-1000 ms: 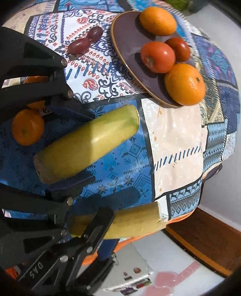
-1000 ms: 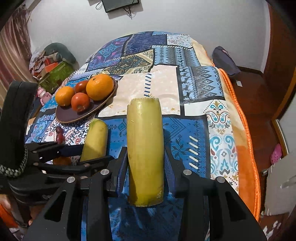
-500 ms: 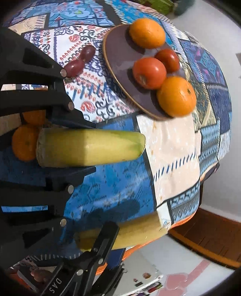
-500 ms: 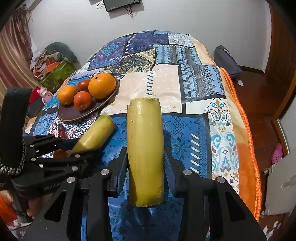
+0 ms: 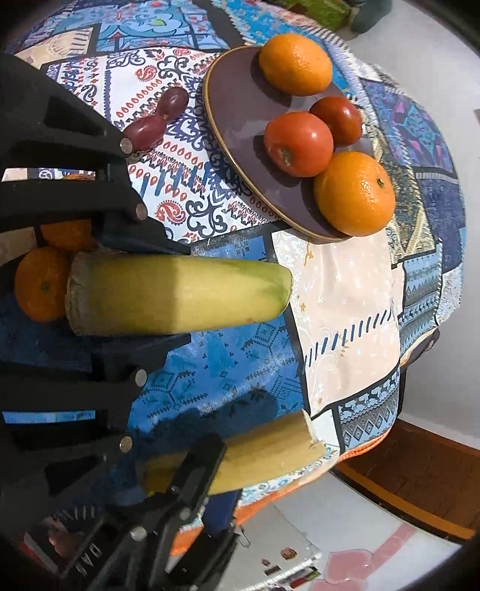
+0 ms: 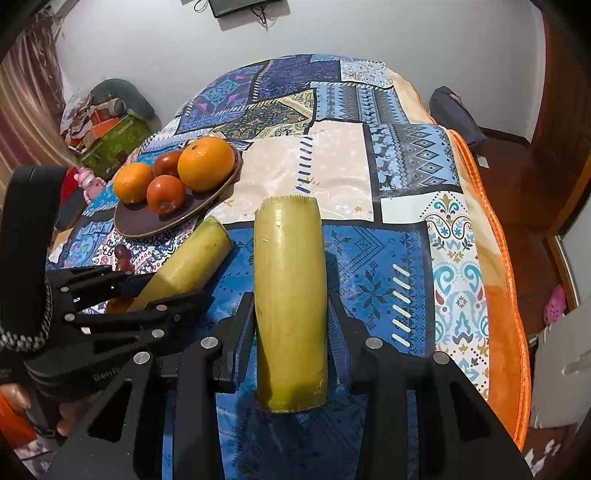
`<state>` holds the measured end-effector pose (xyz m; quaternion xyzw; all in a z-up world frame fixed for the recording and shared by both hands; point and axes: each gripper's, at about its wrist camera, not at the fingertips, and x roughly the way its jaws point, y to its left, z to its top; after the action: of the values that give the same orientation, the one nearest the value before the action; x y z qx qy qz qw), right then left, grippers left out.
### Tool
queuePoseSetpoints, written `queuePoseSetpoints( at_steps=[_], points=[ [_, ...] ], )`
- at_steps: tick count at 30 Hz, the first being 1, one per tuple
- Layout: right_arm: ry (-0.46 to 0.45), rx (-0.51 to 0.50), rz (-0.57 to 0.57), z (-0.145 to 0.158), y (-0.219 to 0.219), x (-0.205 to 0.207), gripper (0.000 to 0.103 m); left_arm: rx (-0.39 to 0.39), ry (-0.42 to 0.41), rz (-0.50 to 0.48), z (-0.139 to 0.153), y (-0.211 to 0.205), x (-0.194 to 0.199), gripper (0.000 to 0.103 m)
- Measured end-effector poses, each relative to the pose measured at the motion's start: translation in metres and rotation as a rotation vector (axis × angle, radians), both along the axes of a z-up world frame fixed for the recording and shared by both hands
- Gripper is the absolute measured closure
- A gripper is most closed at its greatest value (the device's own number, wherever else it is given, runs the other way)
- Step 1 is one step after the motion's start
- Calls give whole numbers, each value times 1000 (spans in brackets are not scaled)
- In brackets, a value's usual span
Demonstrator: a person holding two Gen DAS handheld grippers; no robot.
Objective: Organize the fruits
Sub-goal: 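Lift both held bamboo shoots and carry them toward the plate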
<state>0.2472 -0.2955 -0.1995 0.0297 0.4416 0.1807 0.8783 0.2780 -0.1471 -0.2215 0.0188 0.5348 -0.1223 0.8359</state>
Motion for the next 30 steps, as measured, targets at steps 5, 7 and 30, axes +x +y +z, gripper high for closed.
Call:
queuePoseSetpoints(
  at_steps=[5, 7, 30],
  points=[
    [-14, -8, 5, 7, 4, 2, 68, -25, -31, -8, 20, 2, 1, 65],
    [-20, -6, 5, 9, 5, 3, 68, -22, -40, -12, 27, 2, 1, 65],
    [-7, -19, -1, 7, 10, 11, 68, 14, 7, -28, -8, -2, 19, 62]
  ],
)
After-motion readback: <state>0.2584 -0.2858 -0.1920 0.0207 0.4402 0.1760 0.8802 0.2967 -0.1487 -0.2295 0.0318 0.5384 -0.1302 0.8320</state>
